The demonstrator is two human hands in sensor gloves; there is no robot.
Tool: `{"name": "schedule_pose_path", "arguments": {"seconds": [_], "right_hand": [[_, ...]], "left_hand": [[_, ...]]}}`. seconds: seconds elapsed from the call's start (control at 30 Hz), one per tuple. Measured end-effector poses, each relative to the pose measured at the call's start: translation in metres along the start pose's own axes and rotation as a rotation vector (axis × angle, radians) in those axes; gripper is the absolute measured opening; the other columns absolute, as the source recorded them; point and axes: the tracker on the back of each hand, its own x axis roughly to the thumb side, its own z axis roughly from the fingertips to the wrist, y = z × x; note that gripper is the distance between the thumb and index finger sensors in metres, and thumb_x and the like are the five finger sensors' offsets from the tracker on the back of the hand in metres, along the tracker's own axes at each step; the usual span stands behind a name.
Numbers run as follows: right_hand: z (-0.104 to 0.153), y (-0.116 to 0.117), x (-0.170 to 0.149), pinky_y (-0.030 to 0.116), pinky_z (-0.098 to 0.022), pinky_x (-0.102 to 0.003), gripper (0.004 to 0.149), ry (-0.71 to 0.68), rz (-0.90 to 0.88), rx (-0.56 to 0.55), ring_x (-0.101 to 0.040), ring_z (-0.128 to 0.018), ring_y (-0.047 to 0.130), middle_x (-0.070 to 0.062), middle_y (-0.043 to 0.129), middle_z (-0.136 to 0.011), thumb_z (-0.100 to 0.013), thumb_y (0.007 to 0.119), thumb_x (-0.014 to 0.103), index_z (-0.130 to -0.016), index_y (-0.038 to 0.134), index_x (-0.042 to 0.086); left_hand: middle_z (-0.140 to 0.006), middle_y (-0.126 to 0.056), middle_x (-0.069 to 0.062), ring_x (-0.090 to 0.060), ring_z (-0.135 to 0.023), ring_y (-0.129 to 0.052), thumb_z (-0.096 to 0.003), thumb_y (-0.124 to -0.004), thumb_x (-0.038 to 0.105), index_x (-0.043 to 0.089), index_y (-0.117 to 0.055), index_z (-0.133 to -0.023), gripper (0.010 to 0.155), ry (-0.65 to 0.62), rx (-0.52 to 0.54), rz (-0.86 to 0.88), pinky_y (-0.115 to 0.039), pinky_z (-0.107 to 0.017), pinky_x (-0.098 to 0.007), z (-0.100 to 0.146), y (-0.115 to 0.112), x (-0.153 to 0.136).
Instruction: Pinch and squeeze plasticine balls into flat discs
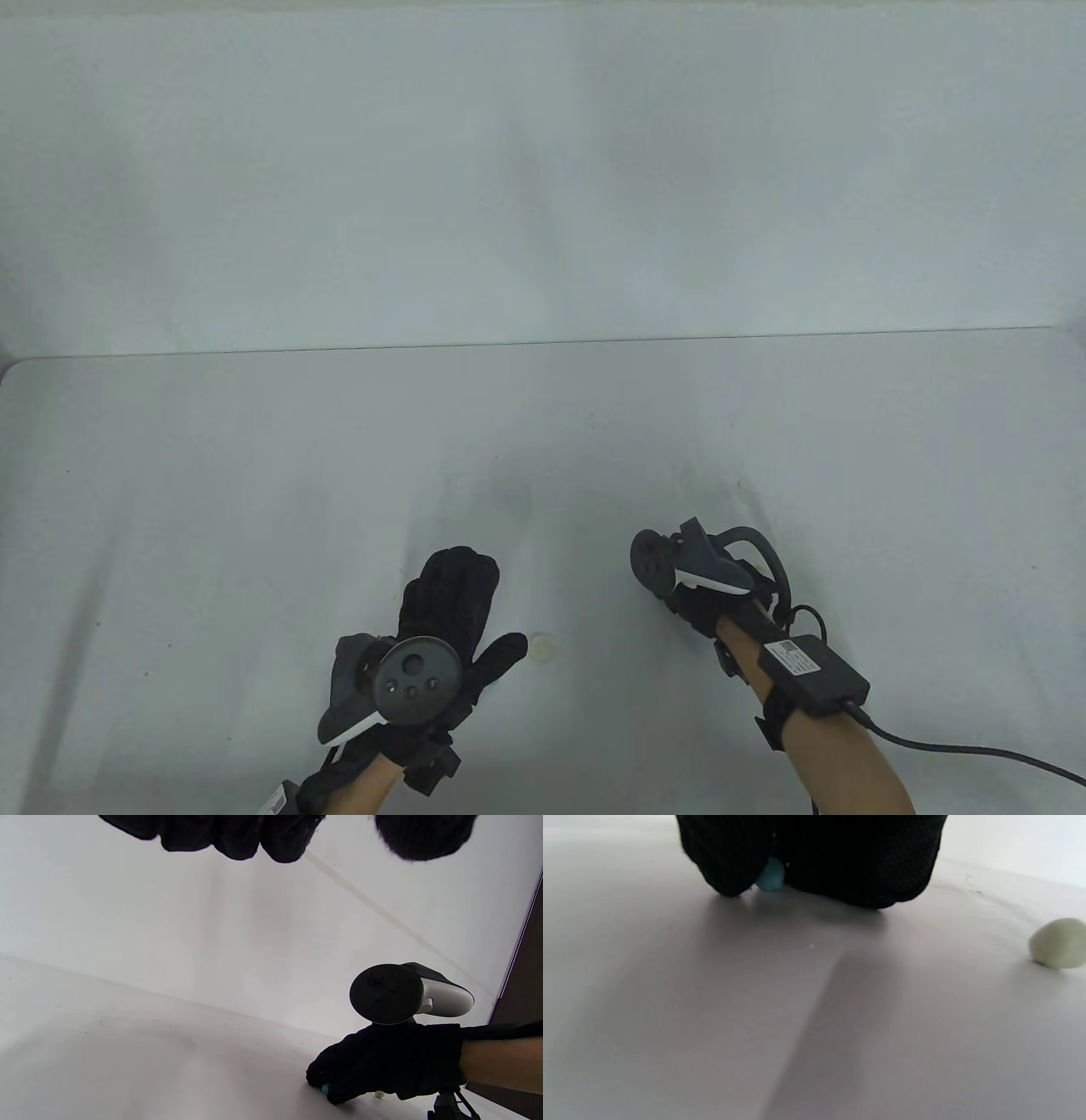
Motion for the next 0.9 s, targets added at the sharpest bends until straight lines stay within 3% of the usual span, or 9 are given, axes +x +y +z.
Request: {"name": "schedule_pose_path", "arguments": {"seconds": [0.1,0.27,0.43,0.5,0.6,0.7,0.9], "right_hand": [[0.002,0.002,0.003,0.09,-0.055,-0.035,0.04,-0.011,0.036,-0.041,-0.025,-0.07,0.097,-0.005,0.09,-0.084,-0.053,0.077,0.038,-0.089,0.077,0.022],[0.003,0.002,0.004,0.089,-0.055,-0.037,0.038,-0.013,0.042,-0.038,-0.026,-0.07,0.096,-0.005,0.09,-0.082,-0.055,0.074,0.039,-0.089,0.077,0.022],[0.019,-0.02,0.0,0.089,-0.047,-0.038,0.04,-0.008,-0.043,-0.113,-0.027,-0.076,0.096,-0.002,0.09,-0.087,-0.055,0.072,0.045,-0.09,0.076,0.024],[0.029,-0.033,-0.005,0.091,-0.044,-0.037,0.041,-0.003,-0.077,-0.149,-0.026,-0.071,0.1,-0.003,0.093,-0.086,-0.055,0.072,0.046,-0.09,0.076,0.023],[0.046,-0.053,-0.016,0.093,-0.041,-0.034,0.042,0.006,-0.228,-0.188,-0.024,-0.065,0.105,-0.005,0.095,-0.082,-0.055,0.074,0.043,-0.091,0.074,0.021],[0.063,-0.066,-0.031,0.093,-0.042,-0.033,0.043,0.008,-0.434,-0.187,-0.024,-0.066,0.103,-0.006,0.093,-0.084,-0.055,0.076,0.039,-0.094,0.071,0.02],[0.093,-0.071,-0.052,0.093,-0.047,-0.035,0.051,-0.045,-0.895,-0.175,-0.03,-0.067,0.095,-0.015,0.087,-0.086,-0.056,0.077,0.033,-0.1,0.068,0.009]], "left_hand": [[-0.114,-0.04,-0.033,-0.06,-0.104,-0.044,-0.0535,-0.063,0.052,0.0,-0.043,-0.114,0.082,0.003,-0.009,0.006,-0.045,-0.071,-0.067,0.0,-0.001,0.0],[-0.114,-0.041,-0.033,-0.06,-0.104,-0.044,-0.0535,-0.063,0.052,0.0,-0.043,-0.114,0.082,0.005,-0.003,0.005,-0.045,-0.071,-0.067,0.0,-0.001,0.0],[-0.114,-0.041,-0.033,-0.06,-0.104,-0.045,-0.0536,-0.063,0.052,0.0,-0.044,-0.114,0.082,0.006,0.007,0.011,-0.046,-0.071,-0.067,0.0,0.001,-0.001],[-0.114,-0.041,-0.033,-0.06,-0.104,-0.045,-0.0537,-0.063,0.052,0.0,-0.044,-0.114,0.082,0.006,0.008,0.004,-0.046,-0.071,-0.067,0.0,0.001,-0.001],[-0.114,-0.041,-0.033,-0.06,-0.104,-0.045,-0.0536,-0.063,0.052,0.001,-0.044,-0.114,0.081,0.008,0.02,0.013,-0.046,-0.071,-0.067,0.001,0.003,-0.002],[-0.114,-0.041,-0.033,-0.06,-0.104,-0.045,-0.0537,-0.063,0.052,0.001,-0.044,-0.114,0.081,0.01,0.027,0.006,-0.045,-0.071,-0.067,0.001,0.004,-0.003],[-0.114,-0.04,-0.033,-0.059,-0.104,-0.044,-0.0538,-0.063,0.052,0.001,-0.044,-0.114,0.081,0.013,0.035,0.012,-0.045,-0.071,-0.067,0.002,0.005,-0.003]]}}
